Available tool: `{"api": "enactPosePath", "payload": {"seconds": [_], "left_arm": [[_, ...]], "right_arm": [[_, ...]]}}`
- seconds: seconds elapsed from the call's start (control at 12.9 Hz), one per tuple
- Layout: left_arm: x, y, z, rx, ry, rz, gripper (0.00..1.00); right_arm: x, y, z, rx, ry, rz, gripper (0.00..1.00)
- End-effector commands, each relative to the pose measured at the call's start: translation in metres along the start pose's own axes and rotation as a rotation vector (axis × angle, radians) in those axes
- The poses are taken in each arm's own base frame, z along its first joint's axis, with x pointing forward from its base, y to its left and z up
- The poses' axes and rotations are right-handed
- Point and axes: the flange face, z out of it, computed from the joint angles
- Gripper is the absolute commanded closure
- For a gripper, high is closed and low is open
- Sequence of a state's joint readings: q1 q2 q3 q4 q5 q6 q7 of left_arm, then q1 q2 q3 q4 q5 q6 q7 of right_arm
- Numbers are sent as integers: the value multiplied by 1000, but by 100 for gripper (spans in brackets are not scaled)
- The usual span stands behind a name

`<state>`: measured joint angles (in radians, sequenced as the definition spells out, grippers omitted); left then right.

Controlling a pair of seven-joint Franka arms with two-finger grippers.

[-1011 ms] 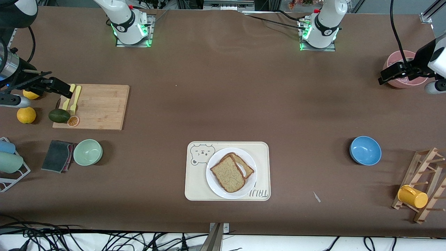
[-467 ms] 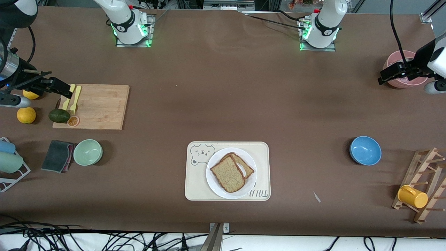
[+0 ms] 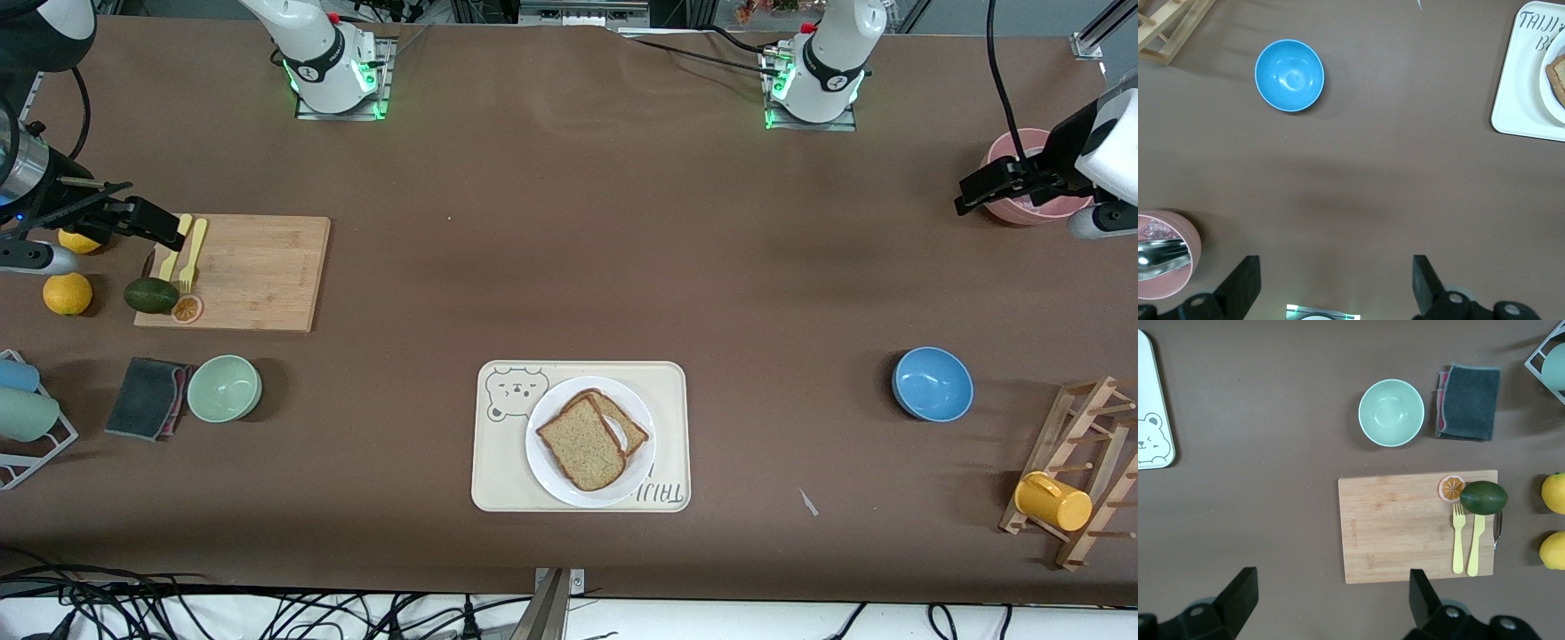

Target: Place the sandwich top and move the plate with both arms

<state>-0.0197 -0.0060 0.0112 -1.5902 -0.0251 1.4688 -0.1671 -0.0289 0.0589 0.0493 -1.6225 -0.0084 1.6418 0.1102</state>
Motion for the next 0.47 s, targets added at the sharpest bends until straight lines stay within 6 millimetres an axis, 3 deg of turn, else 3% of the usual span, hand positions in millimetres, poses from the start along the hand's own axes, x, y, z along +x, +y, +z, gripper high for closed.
{"api": "enactPosePath", "payload": {"seconds": [0.0,0.23,0.39], "left_arm": [[-3,1,-6,-30,-4,9,0],[-2,4,-19,-51,23,14,0],[2,2,-15,-53,15,9,0]], "right_arm": [[2,1,-6,17,7,6,0],[2,1,-5,16,4,5,0],[2,1,-5,16,4,6,0]]}}
